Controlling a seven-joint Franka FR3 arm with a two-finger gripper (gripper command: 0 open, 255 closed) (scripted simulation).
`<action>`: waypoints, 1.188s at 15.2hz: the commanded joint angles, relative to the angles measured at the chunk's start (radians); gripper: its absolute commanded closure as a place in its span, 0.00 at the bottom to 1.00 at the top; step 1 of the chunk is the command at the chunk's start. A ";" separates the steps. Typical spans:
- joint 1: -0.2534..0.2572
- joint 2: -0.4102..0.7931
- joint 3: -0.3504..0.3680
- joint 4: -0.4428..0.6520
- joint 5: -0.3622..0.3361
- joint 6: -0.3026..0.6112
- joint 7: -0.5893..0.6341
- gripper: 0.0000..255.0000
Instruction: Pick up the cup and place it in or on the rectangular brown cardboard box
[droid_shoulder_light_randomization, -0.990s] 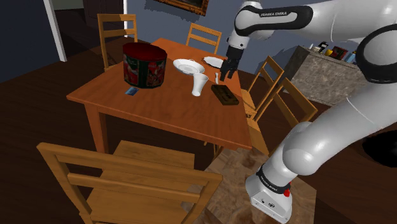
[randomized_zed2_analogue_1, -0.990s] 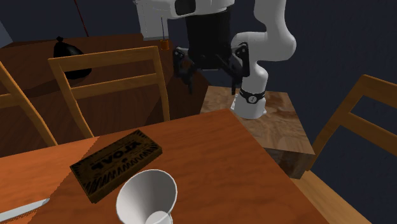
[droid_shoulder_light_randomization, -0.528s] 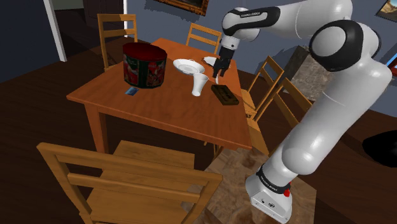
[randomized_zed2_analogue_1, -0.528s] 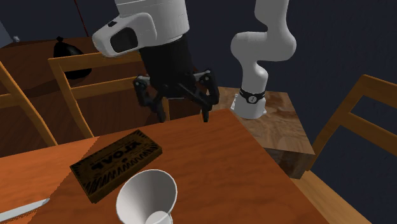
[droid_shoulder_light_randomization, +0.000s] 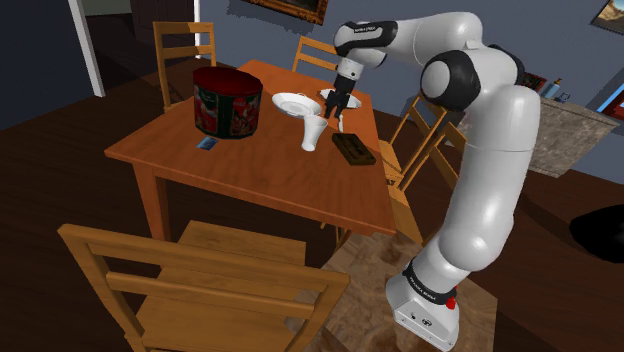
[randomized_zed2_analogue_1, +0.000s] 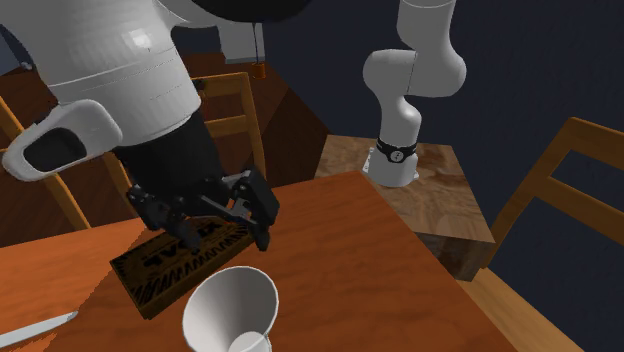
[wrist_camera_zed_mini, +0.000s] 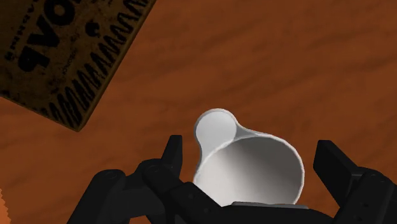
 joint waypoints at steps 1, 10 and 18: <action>-0.039 0.111 0.014 0.141 0.048 -0.043 -0.017 0.00; -0.097 0.276 0.047 0.304 0.107 -0.053 -0.036 0.00; -0.088 0.275 0.048 0.268 0.109 -0.020 -0.042 0.00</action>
